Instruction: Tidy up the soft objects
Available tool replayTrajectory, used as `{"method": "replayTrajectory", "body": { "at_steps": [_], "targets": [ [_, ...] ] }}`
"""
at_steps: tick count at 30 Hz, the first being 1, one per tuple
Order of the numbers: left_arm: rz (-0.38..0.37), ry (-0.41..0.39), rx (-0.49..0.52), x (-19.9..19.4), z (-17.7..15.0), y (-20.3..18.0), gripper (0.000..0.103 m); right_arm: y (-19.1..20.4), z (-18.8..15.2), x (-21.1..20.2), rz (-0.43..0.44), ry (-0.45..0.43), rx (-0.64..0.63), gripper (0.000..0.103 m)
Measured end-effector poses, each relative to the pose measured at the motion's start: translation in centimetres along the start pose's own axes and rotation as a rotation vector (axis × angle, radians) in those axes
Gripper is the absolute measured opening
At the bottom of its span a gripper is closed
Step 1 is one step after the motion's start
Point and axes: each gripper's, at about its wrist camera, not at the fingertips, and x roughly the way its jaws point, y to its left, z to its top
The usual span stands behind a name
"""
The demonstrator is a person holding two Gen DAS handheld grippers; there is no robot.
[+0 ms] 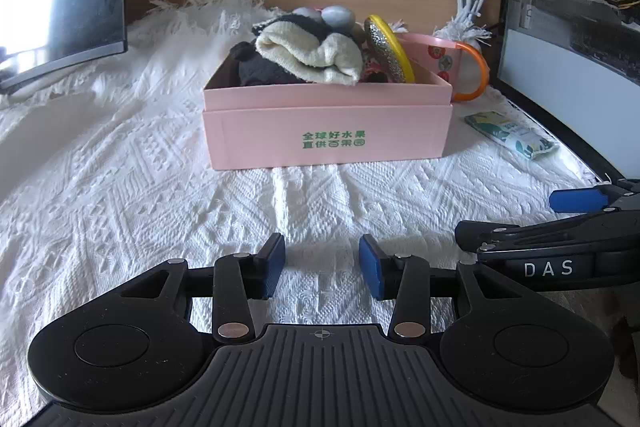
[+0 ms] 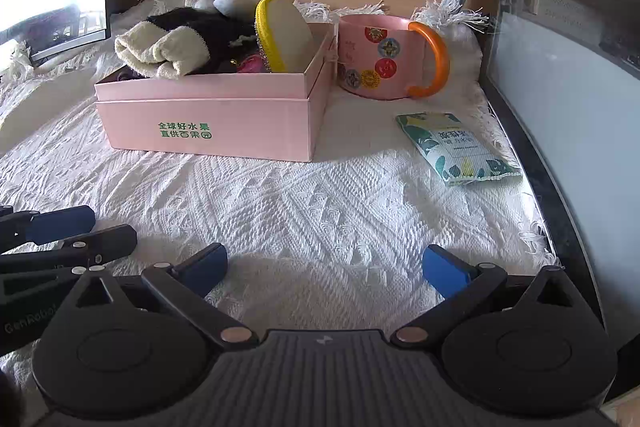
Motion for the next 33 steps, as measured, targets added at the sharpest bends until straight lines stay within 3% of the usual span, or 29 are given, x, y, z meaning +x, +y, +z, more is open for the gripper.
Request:
{"method": "replayTrajectory", "body": {
  "at_steps": [33],
  "targets": [
    [-0.004,-0.001,-0.003,-0.08,-0.05,0.06,0.046,-0.07,-0.04,0.01,-0.001,0.0,0.001,0.103]
  ]
}}
